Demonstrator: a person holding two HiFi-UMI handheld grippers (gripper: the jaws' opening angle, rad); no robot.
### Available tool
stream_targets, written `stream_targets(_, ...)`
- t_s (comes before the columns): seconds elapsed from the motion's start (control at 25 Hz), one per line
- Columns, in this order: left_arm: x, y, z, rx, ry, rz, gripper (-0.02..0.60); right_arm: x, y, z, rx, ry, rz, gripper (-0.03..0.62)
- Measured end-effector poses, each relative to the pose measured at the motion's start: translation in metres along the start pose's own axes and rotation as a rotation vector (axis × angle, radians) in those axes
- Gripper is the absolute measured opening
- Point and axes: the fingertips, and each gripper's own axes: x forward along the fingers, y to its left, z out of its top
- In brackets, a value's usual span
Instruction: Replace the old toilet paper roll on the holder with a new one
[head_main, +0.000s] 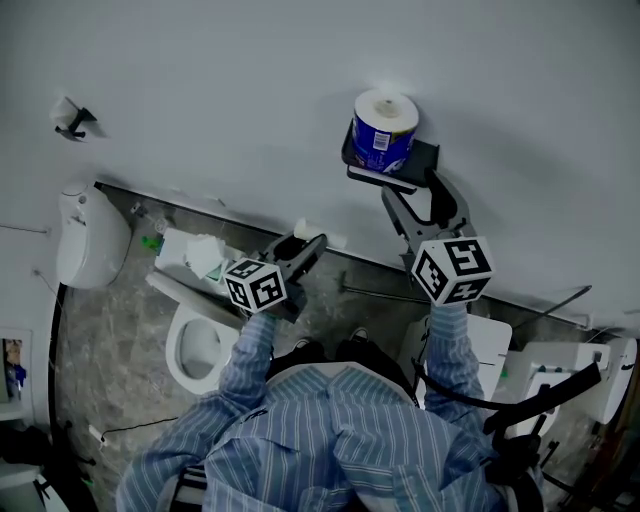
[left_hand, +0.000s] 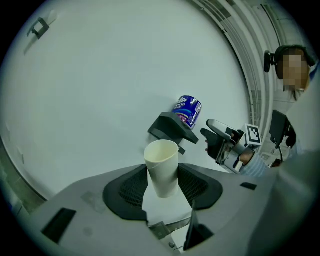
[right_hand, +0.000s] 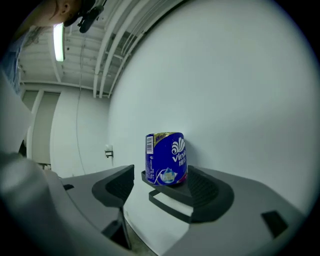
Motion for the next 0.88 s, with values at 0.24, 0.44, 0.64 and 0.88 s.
stream_targets(0.24, -0.013, 0.006, 0.001, -0.003, 0.003, -0.001, 0.190, 0.038, -0.001, 0.019, -0.021, 0.009, -0.098, 0.402)
stream_targets(0.44, -0.021, 0.012, -0.001, -0.013, 0.003, -0.001, 0.190, 0.062, -0.005, 0.023, -0.056, 0.058, -0.174, 0.422)
stream_targets(0.64, -0.026, 0.018, -0.002, -0.023, 0.000, 0.004, 0.190, 0.081, -0.011, 0.021, -0.125, 0.139, -0.253, 0.428)
stream_targets(0.88, -0.027, 0.019, 0.000, -0.027, -0.016, 0.006, 0.190, 0.083, -0.012, 0.024, -0.142, 0.125, -0.262, 0.428)
